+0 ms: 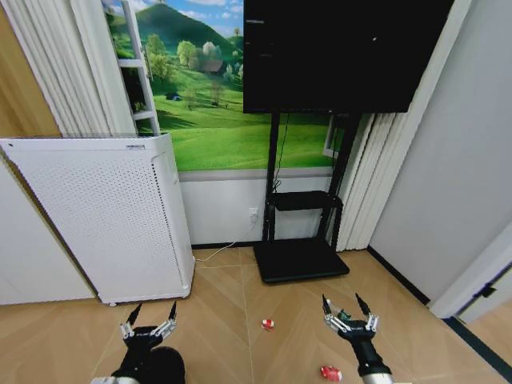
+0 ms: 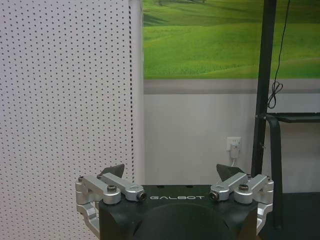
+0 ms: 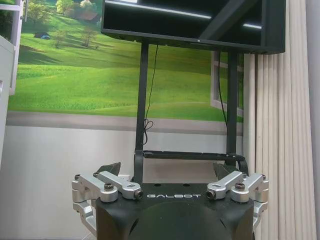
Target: Pick up the trash bin and place the garbage on the floor into it.
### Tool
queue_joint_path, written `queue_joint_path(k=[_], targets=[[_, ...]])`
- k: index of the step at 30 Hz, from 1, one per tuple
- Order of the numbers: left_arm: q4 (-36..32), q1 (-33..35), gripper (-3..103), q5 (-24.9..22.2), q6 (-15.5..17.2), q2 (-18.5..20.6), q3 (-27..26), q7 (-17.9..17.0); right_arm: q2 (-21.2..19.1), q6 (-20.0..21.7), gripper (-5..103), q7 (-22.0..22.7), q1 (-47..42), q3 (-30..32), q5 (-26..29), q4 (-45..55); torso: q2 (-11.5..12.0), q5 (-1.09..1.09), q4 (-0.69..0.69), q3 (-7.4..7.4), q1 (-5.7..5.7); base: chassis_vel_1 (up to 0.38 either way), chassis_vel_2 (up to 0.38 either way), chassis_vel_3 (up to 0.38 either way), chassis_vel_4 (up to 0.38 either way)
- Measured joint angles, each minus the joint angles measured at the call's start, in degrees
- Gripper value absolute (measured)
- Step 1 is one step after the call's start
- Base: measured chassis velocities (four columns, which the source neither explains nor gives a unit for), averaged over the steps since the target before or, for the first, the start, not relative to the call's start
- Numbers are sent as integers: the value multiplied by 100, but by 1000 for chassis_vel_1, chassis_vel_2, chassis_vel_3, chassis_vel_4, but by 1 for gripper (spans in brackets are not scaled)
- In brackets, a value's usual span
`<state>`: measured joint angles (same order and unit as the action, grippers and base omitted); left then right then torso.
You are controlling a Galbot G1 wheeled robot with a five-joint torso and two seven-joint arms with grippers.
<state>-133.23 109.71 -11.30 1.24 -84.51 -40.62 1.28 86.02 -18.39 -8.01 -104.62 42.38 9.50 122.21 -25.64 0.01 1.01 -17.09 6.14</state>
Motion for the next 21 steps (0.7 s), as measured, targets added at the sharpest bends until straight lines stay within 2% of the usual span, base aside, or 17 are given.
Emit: queue_joint_path(k=[21], targets=[[22,-4,100,12,-10,-7,7,2,23,-210,100,-164,12,19,-214,6,508,-1,0,319,-190,0,0,0,0]])
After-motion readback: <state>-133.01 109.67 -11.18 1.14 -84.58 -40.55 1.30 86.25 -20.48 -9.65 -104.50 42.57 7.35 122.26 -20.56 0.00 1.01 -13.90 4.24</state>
